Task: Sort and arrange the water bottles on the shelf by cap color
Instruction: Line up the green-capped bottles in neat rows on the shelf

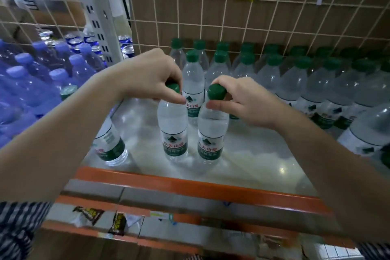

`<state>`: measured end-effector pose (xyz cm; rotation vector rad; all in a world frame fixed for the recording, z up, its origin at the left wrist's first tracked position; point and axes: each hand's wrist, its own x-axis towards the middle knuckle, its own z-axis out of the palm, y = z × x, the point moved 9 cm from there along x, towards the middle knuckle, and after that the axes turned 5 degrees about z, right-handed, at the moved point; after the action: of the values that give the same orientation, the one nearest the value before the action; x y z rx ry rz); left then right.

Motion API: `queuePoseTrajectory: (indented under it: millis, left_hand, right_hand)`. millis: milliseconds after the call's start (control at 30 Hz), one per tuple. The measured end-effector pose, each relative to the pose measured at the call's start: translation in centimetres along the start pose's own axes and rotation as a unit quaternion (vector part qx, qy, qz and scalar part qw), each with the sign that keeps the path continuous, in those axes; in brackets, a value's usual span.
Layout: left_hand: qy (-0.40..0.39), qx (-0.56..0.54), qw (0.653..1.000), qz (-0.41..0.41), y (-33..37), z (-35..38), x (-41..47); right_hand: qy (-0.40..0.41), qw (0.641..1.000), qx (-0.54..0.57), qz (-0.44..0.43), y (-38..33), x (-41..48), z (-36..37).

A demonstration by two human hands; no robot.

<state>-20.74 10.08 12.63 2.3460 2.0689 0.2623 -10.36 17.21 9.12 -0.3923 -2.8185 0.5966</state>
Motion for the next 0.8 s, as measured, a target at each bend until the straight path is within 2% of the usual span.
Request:
queuePoseTrajectory:
  millis: [267,400,533,667,800]
  left_hand:
    - [0.059,-0.024,0.997,0.052,4.2,1.2,6.1]
    - [0.163,-0.046,0.985,-0.007,3.4,2.9,5.2]
    - [0.247,-0.130,0.957,-0.074,2.0,6.1,2.4]
    - [0.269,-0.264,0.919,-0.117,0.8,8.7,1.4]
    - [0.278,-0.221,0.928,-0.115,1.7,8.5,2.1]
  right_hand:
    - [0.033,0.994,0.031,0.098,6.0,-3.8,-2.8]
    - [0.108,0.985,0.085,0.102,6.6,-5.2,-2.2]
    - [0.192,0.961,0.164,0.115,7.2,-6.3,-0.8]
    - [0.242,0.950,0.166,0.105,7.3,-6.9,-1.0]
    - [0.243,0.959,0.100,0.101,7.0,-7.4,-1.8]
